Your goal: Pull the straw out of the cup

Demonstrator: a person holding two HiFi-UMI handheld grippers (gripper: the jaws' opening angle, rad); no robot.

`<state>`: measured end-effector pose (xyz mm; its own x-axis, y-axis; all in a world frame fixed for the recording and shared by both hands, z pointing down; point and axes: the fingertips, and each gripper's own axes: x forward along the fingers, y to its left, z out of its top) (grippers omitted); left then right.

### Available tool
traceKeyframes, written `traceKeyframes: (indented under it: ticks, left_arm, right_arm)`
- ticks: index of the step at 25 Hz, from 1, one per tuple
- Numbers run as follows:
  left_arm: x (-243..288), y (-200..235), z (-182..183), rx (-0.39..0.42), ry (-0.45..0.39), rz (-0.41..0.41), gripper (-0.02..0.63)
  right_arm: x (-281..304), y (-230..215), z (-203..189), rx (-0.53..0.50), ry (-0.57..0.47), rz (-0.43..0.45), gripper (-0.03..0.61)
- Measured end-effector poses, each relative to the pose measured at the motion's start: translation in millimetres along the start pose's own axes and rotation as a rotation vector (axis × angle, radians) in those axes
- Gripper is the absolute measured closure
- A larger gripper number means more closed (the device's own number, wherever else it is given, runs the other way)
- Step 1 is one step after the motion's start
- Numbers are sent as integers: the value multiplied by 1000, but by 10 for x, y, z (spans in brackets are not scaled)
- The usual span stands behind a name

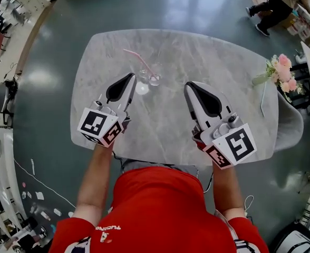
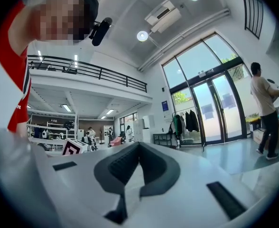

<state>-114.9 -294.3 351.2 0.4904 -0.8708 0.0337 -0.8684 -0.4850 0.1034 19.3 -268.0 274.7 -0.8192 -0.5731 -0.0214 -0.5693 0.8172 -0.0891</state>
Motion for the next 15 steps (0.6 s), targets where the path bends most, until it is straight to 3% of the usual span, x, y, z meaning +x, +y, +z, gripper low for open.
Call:
traceKeyframes:
  ticks: [7,15]
  left_arm:
    - [176,246,-283,-63,53,-7,604]
    - [361,483,-668,-150,128,-26,543]
  right_arm:
    - [154,-38,-119,5,21,-40,577]
    - [184,6,-222,0,57,-79,577]
